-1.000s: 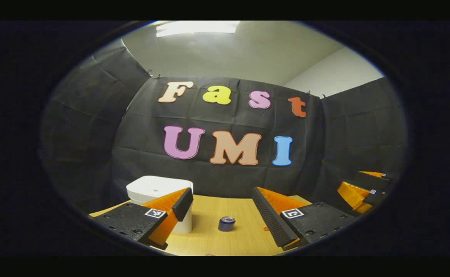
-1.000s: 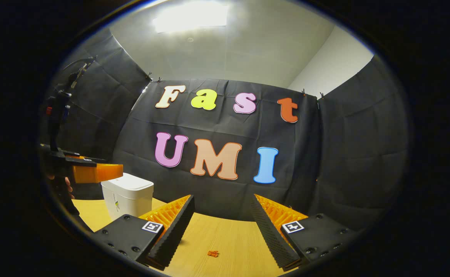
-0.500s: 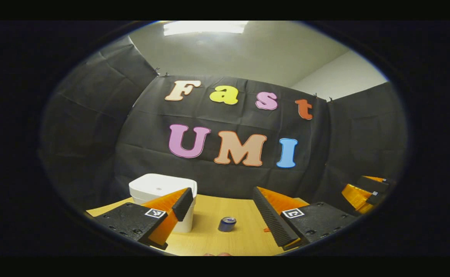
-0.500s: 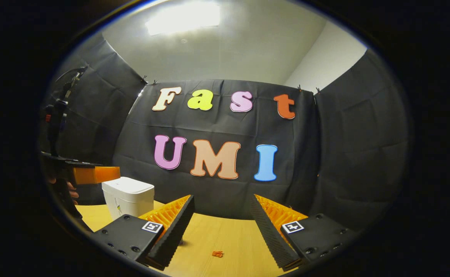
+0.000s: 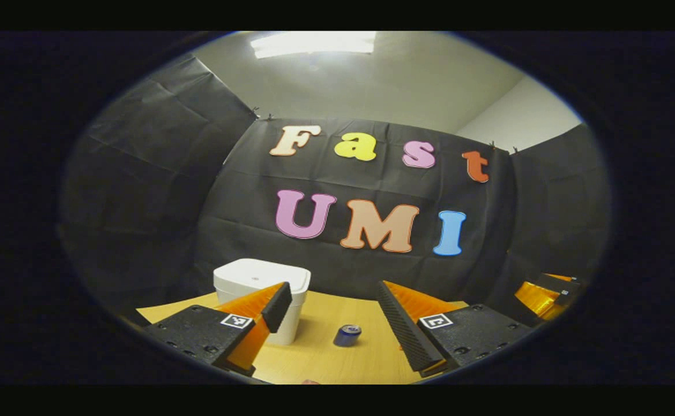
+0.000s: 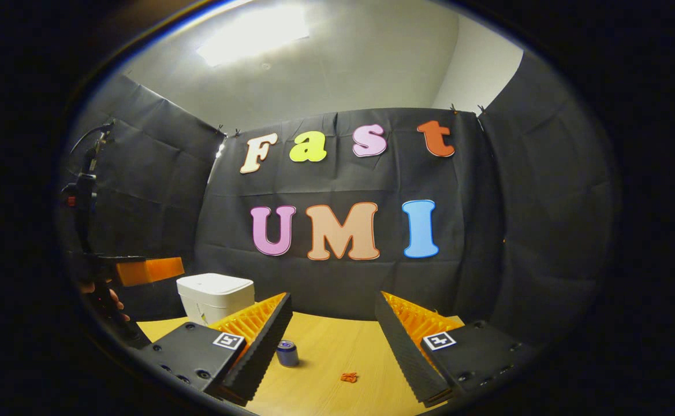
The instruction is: Press the lid of the desktop garbage bin to open it, pick up the crumpled paper on the desktop and throw it into the bin, then pick up the pop can on the desktop and drop it into the bin, and finally close the garbage bin lid.
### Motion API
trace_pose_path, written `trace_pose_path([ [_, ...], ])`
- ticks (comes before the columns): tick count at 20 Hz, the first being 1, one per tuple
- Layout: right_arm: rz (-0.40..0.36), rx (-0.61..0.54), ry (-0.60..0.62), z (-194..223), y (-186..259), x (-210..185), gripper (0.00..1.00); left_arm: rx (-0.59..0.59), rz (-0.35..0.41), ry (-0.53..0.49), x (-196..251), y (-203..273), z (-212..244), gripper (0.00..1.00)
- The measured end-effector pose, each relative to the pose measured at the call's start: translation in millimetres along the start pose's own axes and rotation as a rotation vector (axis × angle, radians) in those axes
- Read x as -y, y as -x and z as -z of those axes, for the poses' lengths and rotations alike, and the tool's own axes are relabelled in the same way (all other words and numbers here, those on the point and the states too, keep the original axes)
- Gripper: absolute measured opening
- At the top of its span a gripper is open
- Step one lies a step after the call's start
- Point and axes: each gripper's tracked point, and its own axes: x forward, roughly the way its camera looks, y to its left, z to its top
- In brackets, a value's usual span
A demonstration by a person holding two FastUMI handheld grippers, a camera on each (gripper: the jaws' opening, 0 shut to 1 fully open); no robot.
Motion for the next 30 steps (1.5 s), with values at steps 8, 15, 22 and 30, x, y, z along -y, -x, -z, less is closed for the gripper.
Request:
trace_pose_path([
  [8,-0.042,-0.001,0.042,5,16,11,0.96,-0.060,0.015,-0.031,26,2,19,0.47],
  [15,0.007,0.012,0.033,5,3,-4,0.96,-0.042,0.030,-0.015,-36,-50,1,0.23],
  [22,0.131,0.040,0.035,-3,-20,-31,1.00,-0.278,-0.038,0.013,-147,-145,53,0.00],
  [30,0.244,-0.081,0.009,39,-37,-31,0.96,-0.347,-0.066,-0.122,-199,-164,99,0.00],
])
